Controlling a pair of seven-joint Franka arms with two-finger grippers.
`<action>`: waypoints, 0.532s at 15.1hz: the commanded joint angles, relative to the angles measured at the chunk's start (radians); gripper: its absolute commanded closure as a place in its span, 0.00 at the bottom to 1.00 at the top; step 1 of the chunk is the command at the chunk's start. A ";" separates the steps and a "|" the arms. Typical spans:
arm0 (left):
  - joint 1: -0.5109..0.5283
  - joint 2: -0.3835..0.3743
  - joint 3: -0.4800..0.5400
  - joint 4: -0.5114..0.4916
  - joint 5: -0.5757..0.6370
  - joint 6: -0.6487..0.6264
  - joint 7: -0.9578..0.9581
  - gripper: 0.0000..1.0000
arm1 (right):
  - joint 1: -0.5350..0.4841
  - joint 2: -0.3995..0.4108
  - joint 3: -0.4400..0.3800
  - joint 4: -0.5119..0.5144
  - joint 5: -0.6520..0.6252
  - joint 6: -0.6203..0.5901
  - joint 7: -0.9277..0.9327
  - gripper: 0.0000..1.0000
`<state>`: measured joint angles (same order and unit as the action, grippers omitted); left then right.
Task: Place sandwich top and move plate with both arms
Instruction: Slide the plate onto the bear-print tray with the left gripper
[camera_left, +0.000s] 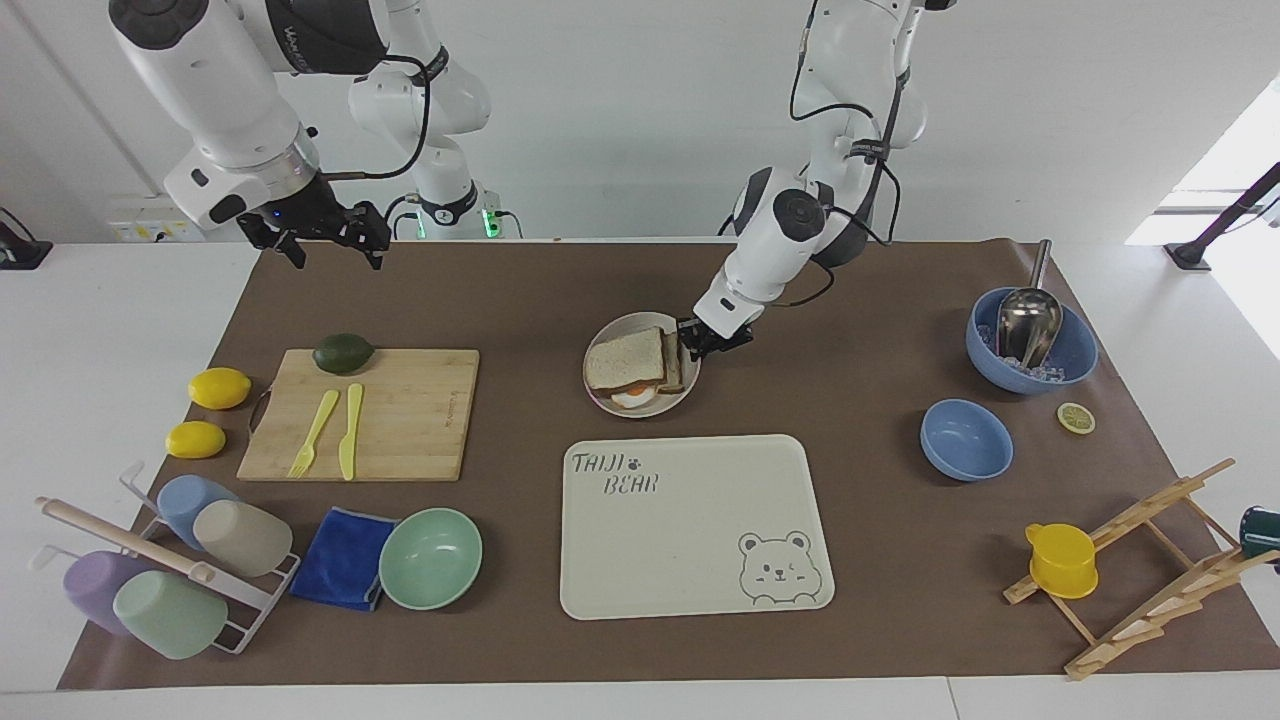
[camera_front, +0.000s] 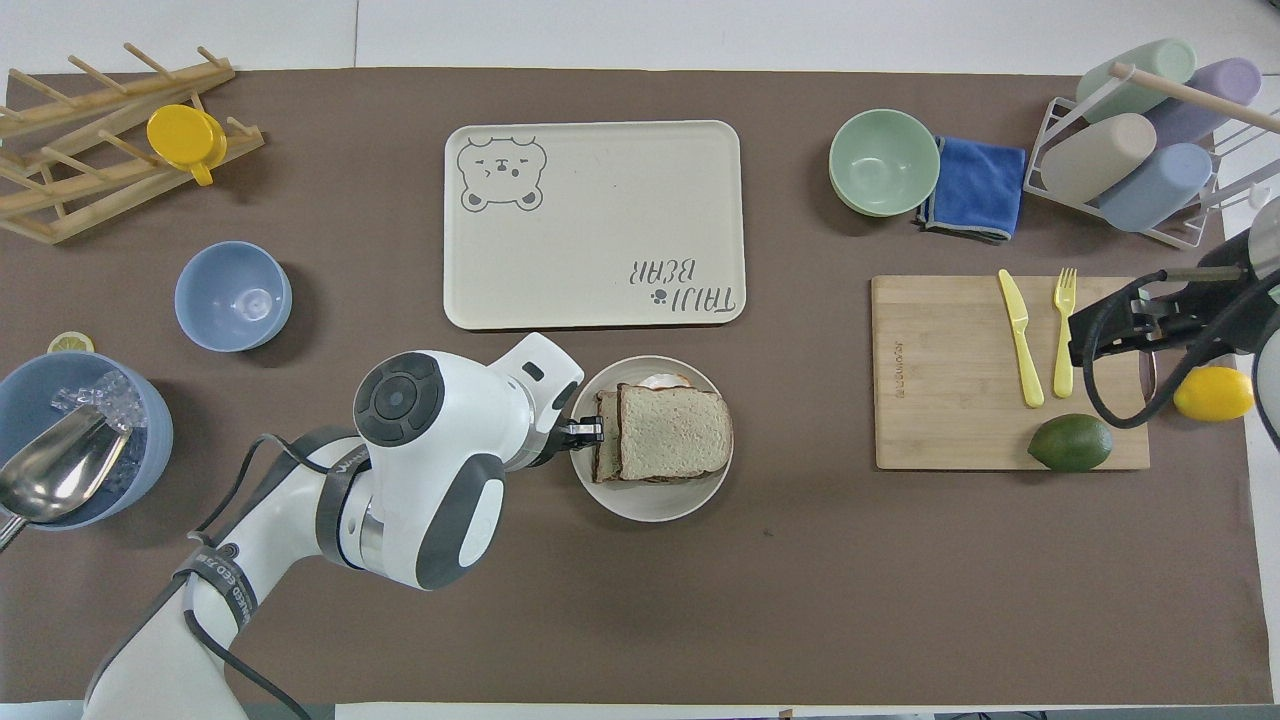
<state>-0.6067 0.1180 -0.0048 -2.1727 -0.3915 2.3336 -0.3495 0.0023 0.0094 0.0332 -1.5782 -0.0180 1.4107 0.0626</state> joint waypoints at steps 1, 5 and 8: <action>0.027 -0.017 -0.001 0.051 -0.021 -0.081 0.024 1.00 | -0.015 -0.022 0.005 -0.025 0.020 0.007 -0.029 0.00; 0.068 -0.017 -0.003 0.103 -0.053 -0.135 0.027 1.00 | -0.016 -0.022 0.005 -0.025 0.020 0.007 -0.030 0.00; 0.106 0.008 0.002 0.186 -0.095 -0.157 0.027 1.00 | -0.010 -0.020 0.005 -0.022 0.020 0.007 -0.029 0.00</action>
<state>-0.5397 0.1155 -0.0027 -2.0517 -0.4392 2.2197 -0.3447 0.0024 0.0094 0.0333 -1.5782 -0.0180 1.4107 0.0626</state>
